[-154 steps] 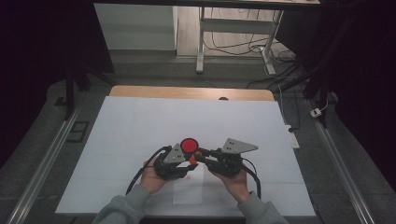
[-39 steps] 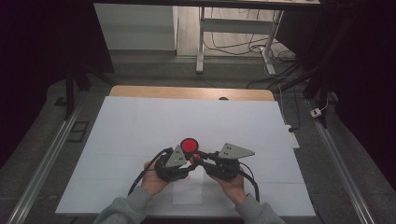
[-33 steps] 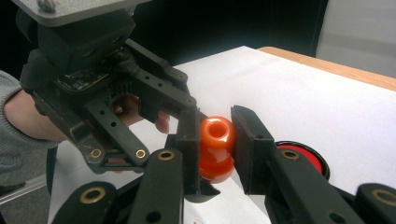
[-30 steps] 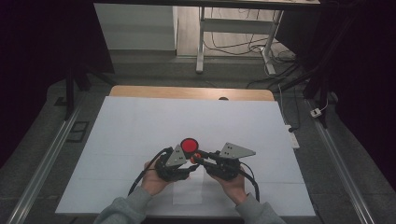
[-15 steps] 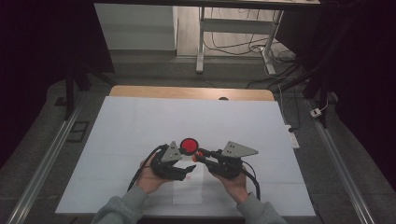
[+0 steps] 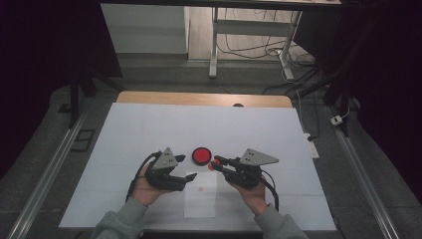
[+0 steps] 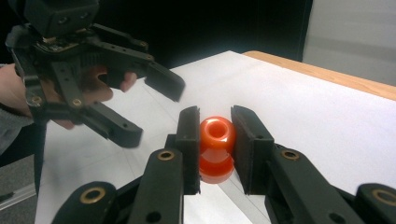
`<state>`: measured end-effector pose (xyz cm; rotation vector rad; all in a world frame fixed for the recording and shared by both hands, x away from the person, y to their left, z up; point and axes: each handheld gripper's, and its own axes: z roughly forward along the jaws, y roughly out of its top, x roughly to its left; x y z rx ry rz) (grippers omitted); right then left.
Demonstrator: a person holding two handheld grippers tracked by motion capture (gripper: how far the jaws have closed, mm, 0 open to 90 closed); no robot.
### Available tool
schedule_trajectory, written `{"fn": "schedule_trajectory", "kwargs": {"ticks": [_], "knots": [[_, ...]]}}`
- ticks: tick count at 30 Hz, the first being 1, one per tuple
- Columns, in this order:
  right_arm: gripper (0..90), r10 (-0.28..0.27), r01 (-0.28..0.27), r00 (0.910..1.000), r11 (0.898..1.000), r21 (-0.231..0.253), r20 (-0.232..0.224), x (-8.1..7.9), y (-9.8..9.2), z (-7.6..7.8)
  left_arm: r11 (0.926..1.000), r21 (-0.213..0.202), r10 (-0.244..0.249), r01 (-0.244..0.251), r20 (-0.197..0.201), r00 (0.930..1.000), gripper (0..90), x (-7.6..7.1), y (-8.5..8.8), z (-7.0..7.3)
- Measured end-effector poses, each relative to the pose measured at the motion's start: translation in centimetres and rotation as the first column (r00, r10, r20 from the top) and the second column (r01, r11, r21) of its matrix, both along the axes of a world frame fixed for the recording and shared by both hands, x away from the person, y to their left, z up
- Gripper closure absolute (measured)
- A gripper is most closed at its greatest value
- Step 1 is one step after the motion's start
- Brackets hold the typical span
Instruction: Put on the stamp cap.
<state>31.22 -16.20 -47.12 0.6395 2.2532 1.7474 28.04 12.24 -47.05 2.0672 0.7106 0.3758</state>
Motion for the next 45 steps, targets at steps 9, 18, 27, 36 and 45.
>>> {"fn": "schedule_trajectory", "kwargs": {"ticks": [9,18,27,36,45], "knots": [[72.2,-0.011,0.011,0.9999,1.0,-0.001,0.001,0.3,-0.5,0.2,0.9984,0.003,0.056,-0.056,-0.002,0.9985,27.7,-1.2,3.4,-0.6],[72.2,-0.026,0.026,0.9996,1.0,-0.01,0.008,0.6,-0.9,0.3,0.9939,-0.016,0.109,-0.109,-0.009,0.994,28.2,-2.6,6.6,-1.5],[72.2,-0.051,0.051,0.9986,0.999,-0.014,0.012,1.0,-1.6,0.4,0.99,-0.011,0.14,-0.14,-0.026,0.9898,28.2,-3.5,8.4,-2.8],[72.2,-0.06,0.06,0.9981,0.998,-0.028,0.015,1.2,-1.8,0.3,0.9898,0.002,0.143,-0.143,-0.033,0.9892,28.3,-3.5,8.6,-3.4],[72.2,-0.063,0.063,0.9979,0.998,-0.028,0.016,1.3,-1.8,0.3,0.9878,0.012,0.156,-0.155,-0.045,0.9868,28.3,-3.4,8.6,-3.7]]}}
